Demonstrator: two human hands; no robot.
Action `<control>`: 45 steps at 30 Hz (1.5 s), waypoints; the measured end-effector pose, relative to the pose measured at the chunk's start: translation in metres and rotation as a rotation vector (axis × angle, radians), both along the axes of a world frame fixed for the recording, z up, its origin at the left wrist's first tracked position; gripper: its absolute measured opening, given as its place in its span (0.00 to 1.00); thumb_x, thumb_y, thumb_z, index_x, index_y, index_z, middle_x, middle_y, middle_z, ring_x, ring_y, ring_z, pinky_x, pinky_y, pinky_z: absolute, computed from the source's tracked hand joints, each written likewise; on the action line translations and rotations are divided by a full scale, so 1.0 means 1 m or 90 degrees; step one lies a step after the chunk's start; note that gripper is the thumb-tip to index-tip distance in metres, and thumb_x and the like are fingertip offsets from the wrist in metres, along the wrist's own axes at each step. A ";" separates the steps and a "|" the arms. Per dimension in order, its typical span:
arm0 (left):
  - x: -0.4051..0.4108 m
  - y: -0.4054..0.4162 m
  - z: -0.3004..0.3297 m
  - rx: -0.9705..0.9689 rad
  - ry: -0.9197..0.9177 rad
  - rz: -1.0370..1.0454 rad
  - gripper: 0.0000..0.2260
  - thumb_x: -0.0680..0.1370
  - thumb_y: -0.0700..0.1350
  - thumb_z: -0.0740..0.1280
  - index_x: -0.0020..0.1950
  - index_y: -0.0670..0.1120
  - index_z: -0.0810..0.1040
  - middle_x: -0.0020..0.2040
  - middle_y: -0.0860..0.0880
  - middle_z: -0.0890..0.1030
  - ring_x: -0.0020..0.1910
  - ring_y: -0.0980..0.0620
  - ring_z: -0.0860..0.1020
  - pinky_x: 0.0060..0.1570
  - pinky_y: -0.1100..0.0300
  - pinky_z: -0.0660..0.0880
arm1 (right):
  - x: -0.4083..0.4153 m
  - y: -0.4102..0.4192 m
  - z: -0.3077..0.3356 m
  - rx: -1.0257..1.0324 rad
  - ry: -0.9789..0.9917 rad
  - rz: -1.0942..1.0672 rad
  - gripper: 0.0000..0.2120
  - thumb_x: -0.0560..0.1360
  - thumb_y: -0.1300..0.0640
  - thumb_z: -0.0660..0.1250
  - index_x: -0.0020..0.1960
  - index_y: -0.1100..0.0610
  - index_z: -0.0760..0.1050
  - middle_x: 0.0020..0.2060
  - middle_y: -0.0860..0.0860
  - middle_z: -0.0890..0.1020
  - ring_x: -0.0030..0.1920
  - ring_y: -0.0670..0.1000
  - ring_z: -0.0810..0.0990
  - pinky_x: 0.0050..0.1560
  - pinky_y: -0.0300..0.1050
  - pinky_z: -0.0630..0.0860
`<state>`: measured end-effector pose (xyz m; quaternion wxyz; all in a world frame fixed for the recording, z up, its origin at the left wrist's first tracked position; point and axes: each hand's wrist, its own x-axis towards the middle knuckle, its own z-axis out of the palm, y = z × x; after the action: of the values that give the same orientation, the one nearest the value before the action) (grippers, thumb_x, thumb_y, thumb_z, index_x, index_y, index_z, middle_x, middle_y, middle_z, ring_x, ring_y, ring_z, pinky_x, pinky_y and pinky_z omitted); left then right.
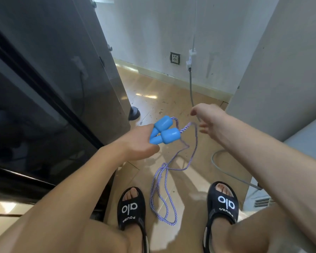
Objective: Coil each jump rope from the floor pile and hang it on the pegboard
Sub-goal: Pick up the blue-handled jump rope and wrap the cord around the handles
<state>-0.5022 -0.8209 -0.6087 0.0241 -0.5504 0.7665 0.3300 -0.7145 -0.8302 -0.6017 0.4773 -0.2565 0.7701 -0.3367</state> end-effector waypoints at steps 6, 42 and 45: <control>0.001 0.000 0.010 0.009 0.013 -0.009 0.15 0.66 0.50 0.64 0.49 0.44 0.72 0.44 0.41 0.78 0.36 0.48 0.73 0.38 0.52 0.70 | 0.026 0.018 0.013 -0.291 0.165 0.411 0.18 0.82 0.44 0.56 0.60 0.53 0.78 0.56 0.52 0.83 0.57 0.54 0.80 0.59 0.49 0.75; 0.009 -0.001 0.026 -0.069 0.055 0.064 0.09 0.77 0.47 0.70 0.47 0.41 0.75 0.37 0.46 0.73 0.33 0.50 0.70 0.37 0.56 0.68 | 0.028 0.013 0.006 -0.204 -0.091 0.221 0.24 0.82 0.37 0.48 0.40 0.53 0.68 0.24 0.48 0.68 0.25 0.49 0.61 0.30 0.41 0.60; 0.008 0.003 0.026 -0.006 0.151 0.116 0.11 0.77 0.46 0.71 0.46 0.39 0.73 0.35 0.46 0.69 0.30 0.51 0.66 0.35 0.56 0.64 | 0.031 0.014 0.002 -0.293 0.042 0.178 0.25 0.83 0.39 0.45 0.37 0.54 0.65 0.25 0.46 0.68 0.25 0.48 0.63 0.32 0.43 0.60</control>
<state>-0.4939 -0.8183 -0.5825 -0.0990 -0.5751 0.7123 0.3900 -0.6831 -0.8157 -0.5999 0.4231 -0.4730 0.6453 -0.4252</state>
